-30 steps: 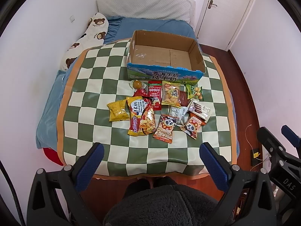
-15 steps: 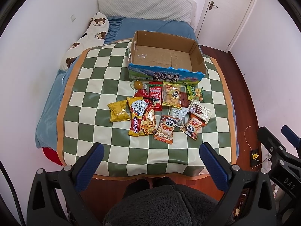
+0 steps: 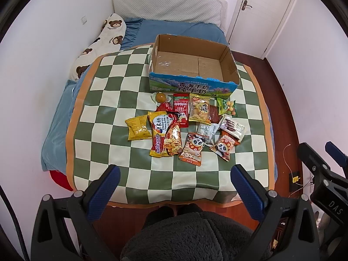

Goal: Organize snacks

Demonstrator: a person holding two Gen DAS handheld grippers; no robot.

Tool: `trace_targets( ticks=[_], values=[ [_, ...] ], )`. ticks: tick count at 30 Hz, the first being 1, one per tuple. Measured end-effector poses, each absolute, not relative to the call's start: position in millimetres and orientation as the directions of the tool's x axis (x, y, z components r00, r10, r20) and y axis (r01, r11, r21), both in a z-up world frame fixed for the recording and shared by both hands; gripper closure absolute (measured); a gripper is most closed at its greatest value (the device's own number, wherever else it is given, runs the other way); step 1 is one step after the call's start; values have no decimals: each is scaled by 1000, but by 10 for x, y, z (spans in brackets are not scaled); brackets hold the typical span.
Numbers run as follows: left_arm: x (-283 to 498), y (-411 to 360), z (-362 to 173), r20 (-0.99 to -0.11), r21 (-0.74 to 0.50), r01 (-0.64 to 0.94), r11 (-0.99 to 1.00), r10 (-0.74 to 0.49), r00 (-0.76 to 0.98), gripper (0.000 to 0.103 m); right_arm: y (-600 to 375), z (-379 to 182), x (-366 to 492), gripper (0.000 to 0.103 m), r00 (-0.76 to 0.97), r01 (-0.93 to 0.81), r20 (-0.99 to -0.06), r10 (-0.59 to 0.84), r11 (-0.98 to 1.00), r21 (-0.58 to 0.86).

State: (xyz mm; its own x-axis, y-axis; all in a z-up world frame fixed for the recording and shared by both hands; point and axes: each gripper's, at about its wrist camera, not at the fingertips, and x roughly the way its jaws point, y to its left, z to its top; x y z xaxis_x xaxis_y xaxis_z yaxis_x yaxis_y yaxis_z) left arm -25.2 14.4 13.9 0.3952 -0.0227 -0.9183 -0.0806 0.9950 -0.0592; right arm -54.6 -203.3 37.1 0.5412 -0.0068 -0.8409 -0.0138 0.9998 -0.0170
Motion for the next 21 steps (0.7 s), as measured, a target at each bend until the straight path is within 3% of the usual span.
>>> trace_targets(
  ticks=[15,21],
  values=[
    [-265,165,124,-917,-59,-85,995,-20,398,0,-1967,286,-493,0,531,-20,-847,3,1000,-9],
    [-77,329,-153,-912,-1,-130,992,53,407,0,-2068,-103,-306,0,461,10,-886,52,998,64]
  ],
)
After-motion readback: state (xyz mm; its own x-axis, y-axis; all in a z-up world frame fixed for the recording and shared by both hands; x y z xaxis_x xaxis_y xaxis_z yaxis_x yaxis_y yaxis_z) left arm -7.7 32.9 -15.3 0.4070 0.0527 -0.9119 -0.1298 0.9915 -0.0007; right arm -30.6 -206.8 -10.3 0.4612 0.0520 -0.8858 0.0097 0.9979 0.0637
